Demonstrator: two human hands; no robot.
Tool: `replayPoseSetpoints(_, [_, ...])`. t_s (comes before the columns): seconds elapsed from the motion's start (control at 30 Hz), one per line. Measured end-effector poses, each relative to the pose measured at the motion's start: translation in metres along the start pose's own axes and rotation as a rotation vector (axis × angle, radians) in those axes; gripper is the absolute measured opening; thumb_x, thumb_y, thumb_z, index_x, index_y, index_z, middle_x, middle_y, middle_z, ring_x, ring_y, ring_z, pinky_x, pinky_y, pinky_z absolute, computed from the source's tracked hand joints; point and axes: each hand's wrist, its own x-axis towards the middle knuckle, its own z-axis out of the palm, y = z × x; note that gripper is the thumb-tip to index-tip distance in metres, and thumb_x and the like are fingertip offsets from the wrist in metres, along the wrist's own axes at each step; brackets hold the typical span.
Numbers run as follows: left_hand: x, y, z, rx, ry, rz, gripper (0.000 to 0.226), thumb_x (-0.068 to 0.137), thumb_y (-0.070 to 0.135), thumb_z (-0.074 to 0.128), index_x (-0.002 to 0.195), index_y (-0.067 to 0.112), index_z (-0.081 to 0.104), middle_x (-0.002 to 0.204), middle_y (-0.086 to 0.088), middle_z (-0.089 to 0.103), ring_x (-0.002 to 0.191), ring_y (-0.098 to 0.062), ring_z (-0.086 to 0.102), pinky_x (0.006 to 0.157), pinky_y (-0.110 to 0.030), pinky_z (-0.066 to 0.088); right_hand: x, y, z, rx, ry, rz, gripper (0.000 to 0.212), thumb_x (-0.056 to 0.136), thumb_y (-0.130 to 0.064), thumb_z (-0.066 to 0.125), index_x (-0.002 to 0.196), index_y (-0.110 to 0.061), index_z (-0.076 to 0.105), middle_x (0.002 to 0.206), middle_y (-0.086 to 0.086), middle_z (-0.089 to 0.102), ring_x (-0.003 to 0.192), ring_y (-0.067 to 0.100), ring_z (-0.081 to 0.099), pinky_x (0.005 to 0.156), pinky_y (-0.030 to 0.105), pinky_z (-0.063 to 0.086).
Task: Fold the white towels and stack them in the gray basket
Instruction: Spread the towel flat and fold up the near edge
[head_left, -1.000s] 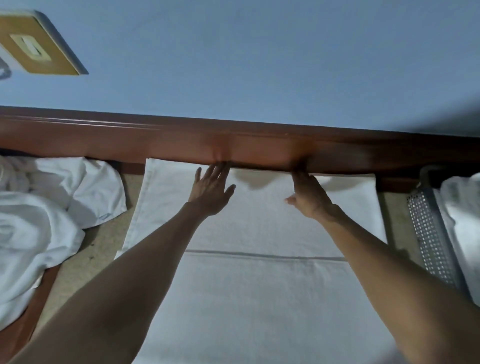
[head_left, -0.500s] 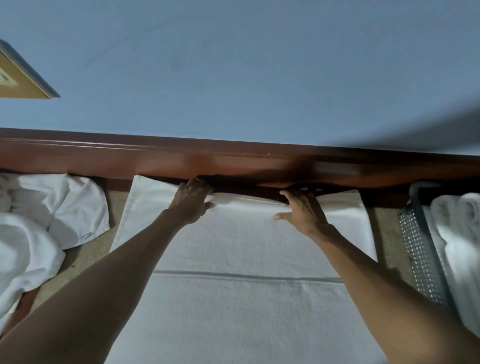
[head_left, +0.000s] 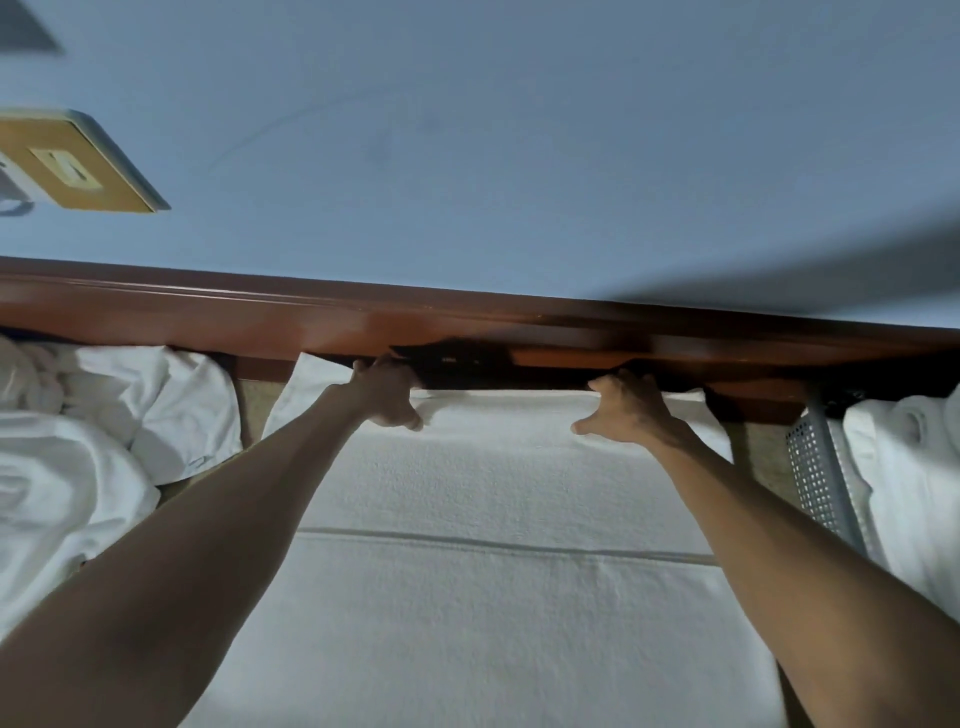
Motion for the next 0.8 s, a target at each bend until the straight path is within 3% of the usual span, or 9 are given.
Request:
replayPoseSetpoints(0.17, [-0.017, -0.004, -0.019, 0.040, -0.004, -0.010, 0.073, 0.082, 0.066, 0.072, 0.145, 0.036, 0.050, 0.136, 0.012, 0.059, 0.133, -0.020, 0.043, 0.105, -0.043, 0.023, -0.013, 0.008, -0.017, -0.019, 0.050, 0.028, 0.078, 0.072, -0.067, 0.078, 0.134, -0.021, 0.064, 0.132, 0.003, 0.067, 0.125, 0.026, 0.058, 0.107, 0.040, 0.033])
replayPoseSetpoints(0.3, [-0.037, -0.014, -0.034, 0.220, 0.012, -0.062, 0.061, 0.090, 0.065, 0.063, 0.144, 0.037, 0.052, 0.136, 0.008, 0.058, 0.135, -0.022, 0.039, 0.106, -0.047, 0.026, -0.033, 0.019, -0.029, -0.188, 0.098, 0.050, 0.059, 0.077, -0.073, 0.069, 0.114, -0.027, 0.071, 0.114, 0.002, 0.073, 0.112, 0.025, 0.061, 0.099, 0.039, 0.034])
replayPoseSetpoints(0.4, [-0.052, -0.032, -0.034, 0.233, 0.038, -0.107, 0.052, 0.096, 0.066, 0.054, 0.136, 0.034, 0.060, 0.129, 0.004, 0.063, 0.128, -0.023, 0.051, 0.106, -0.042, 0.039, -0.050, 0.026, -0.030, -0.199, 0.056, 0.141, 0.060, 0.090, -0.066, 0.061, 0.132, -0.025, 0.064, 0.127, 0.005, 0.069, 0.121, 0.027, 0.060, 0.106, 0.042, 0.036])
replayPoseSetpoints(0.5, [-0.071, -0.047, -0.026, 0.111, 0.100, -0.091, 0.052, 0.096, 0.065, 0.054, 0.137, 0.034, 0.061, 0.124, 0.004, 0.067, 0.119, -0.024, 0.060, 0.101, -0.040, 0.050, -0.068, 0.028, -0.028, -0.106, 0.060, 0.222, 0.056, 0.096, -0.057, 0.059, 0.135, -0.017, 0.061, 0.128, 0.007, 0.068, 0.119, 0.029, 0.063, 0.097, 0.040, 0.049])
replayPoseSetpoints(0.6, [-0.096, -0.049, -0.018, -0.002, 0.207, -0.088, 0.051, 0.095, 0.061, 0.059, 0.136, 0.031, 0.063, 0.131, -0.003, 0.065, 0.122, -0.032, 0.059, 0.094, -0.044, 0.050, -0.087, 0.023, -0.023, -0.081, 0.089, 0.296, 0.050, 0.096, -0.054, 0.060, 0.124, -0.014, 0.067, 0.114, 0.009, 0.072, 0.106, 0.031, 0.069, 0.086, 0.038, 0.056])
replayPoseSetpoints(0.7, [-0.119, -0.056, -0.008, -0.034, 0.241, -0.119, 0.055, 0.095, 0.061, 0.061, 0.138, 0.026, 0.062, 0.134, -0.007, 0.064, 0.121, -0.036, 0.060, 0.092, -0.045, 0.049, -0.106, 0.023, -0.013, 0.091, 0.155, 0.361, 0.049, 0.094, -0.048, 0.068, 0.115, -0.004, 0.069, 0.111, 0.017, 0.069, 0.103, 0.037, 0.067, 0.085, 0.042, 0.056])
replayPoseSetpoints(0.8, [-0.146, -0.070, 0.008, -0.104, 0.261, -0.120, 0.040, 0.098, 0.048, 0.063, 0.123, 0.018, 0.072, 0.127, -0.011, 0.067, 0.118, -0.034, 0.062, 0.091, -0.042, 0.049, -0.130, 0.029, 0.004, 0.319, 0.219, 0.350, 0.055, 0.085, -0.042, 0.079, 0.103, 0.008, 0.067, 0.113, 0.022, 0.064, 0.096, 0.041, 0.065, 0.083, 0.042, 0.054])
